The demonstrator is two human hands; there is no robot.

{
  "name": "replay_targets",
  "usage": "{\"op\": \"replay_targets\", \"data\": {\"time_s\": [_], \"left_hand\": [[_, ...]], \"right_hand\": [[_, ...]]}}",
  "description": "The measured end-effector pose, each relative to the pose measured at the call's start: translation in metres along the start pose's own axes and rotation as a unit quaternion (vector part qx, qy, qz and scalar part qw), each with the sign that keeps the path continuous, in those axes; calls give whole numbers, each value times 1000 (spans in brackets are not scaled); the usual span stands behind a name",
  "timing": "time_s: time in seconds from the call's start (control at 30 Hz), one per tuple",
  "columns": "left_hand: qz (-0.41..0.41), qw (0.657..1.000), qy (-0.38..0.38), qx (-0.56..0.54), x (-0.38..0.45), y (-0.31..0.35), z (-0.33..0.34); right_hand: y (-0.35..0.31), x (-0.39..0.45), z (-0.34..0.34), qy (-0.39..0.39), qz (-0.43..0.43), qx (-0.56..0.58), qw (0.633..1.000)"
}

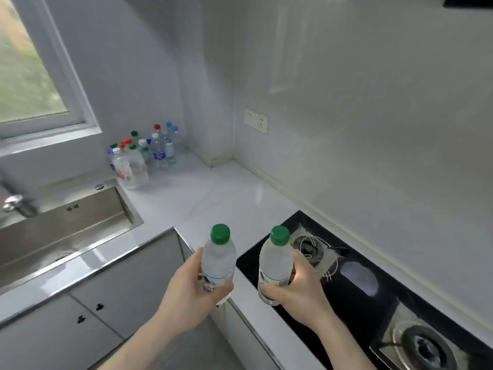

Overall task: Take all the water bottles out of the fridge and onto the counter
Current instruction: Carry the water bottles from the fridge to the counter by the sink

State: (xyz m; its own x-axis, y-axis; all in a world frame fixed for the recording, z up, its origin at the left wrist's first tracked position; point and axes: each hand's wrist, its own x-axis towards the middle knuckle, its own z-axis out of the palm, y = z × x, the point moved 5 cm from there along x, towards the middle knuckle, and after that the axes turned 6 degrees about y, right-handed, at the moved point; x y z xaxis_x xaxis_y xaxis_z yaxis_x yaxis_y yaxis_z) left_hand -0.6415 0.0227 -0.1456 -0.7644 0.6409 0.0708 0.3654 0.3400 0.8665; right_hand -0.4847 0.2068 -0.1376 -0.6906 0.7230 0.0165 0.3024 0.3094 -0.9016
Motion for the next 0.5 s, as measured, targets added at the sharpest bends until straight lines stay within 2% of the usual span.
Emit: {"op": "replay_targets", "data": {"time_s": [0.23, 0.5], "left_hand": [[-52, 995, 88, 8, 36, -50, -83], [-49, 993, 104, 14, 116, -118, -170]], "right_hand": [[-41, 75, 101, -72, -61, -10, 995], [-83, 149, 215, -84, -65, -5, 994]]}}
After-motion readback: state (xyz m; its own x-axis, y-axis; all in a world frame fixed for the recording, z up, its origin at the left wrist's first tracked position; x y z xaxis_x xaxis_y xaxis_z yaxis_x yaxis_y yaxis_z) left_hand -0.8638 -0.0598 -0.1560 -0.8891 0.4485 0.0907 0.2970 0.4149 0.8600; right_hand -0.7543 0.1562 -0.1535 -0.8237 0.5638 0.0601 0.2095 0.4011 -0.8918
